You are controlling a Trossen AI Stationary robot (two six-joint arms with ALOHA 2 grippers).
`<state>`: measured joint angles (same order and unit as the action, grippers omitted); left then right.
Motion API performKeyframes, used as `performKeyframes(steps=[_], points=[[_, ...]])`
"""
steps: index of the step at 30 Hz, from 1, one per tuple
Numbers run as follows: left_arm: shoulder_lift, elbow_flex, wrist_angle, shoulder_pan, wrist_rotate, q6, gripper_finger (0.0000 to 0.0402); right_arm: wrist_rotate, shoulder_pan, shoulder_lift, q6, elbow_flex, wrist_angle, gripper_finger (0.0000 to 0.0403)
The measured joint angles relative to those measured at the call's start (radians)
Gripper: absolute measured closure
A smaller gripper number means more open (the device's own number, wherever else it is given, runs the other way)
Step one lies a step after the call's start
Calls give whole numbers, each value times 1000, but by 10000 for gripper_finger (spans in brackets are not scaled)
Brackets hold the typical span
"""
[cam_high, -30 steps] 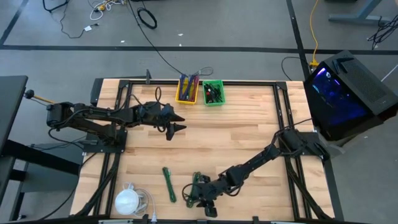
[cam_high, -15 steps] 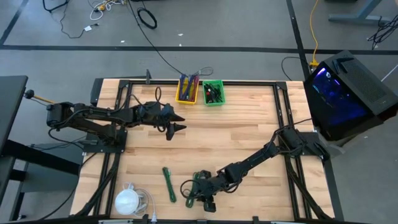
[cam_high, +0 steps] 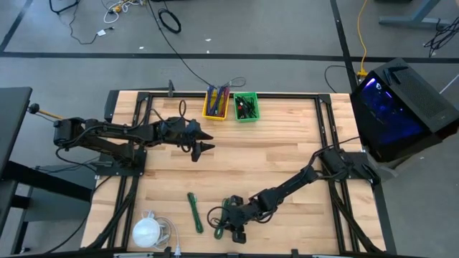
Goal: Pick & Place USB Port
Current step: Put the black usb cable into the green bin
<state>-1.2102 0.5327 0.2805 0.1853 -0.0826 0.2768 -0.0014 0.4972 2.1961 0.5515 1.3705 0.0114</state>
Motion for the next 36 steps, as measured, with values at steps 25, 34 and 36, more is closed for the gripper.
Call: performKeyframes(steps=[25, 34, 36], points=[[0, 0, -6, 0, 0, -5, 191, 159, -72, -321, -96, -3, -400, 389], [0, 0, -4, 0, 2, -11, 191, 431, -297, -454, -155, -3, -602, 389], [0, 0, -4, 0, 2, -11, 191, 414, -376, -455, -202, -3, -593, 389]])
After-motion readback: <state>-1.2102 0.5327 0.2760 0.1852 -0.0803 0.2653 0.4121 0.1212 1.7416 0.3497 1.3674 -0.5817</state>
